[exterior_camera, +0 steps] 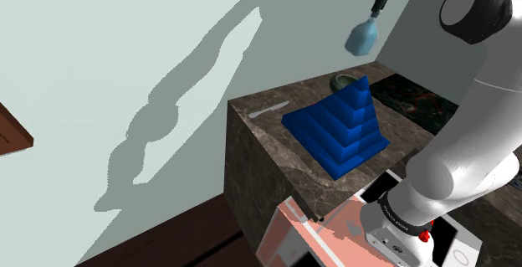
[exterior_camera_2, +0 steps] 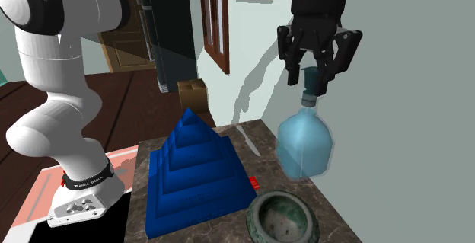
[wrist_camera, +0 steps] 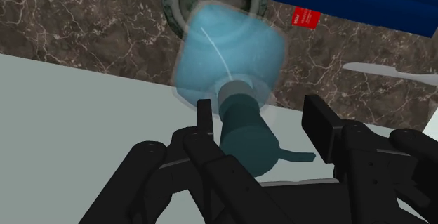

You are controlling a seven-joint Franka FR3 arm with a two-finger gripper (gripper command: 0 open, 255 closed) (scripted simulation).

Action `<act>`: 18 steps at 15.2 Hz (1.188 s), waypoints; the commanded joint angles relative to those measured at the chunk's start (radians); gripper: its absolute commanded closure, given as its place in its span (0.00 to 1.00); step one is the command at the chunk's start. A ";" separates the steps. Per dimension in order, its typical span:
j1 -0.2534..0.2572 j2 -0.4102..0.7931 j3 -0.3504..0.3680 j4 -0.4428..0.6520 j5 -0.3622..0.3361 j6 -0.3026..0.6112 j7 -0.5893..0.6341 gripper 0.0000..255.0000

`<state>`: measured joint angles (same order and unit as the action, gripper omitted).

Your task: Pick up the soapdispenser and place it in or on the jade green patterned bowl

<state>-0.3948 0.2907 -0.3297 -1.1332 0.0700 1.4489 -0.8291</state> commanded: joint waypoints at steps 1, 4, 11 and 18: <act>-0.022 -0.019 -0.012 0.002 -0.001 -0.020 -0.036 1.00; -0.026 -0.042 -0.017 -0.047 -0.007 0.006 -0.048 1.00; -0.008 -0.092 -0.014 -0.212 -0.025 0.124 -0.039 1.00; 0.001 -0.120 -0.011 -0.345 -0.035 0.230 -0.033 1.00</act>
<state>-0.3943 0.1723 -0.3410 -1.4635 0.0352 1.6650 -0.8625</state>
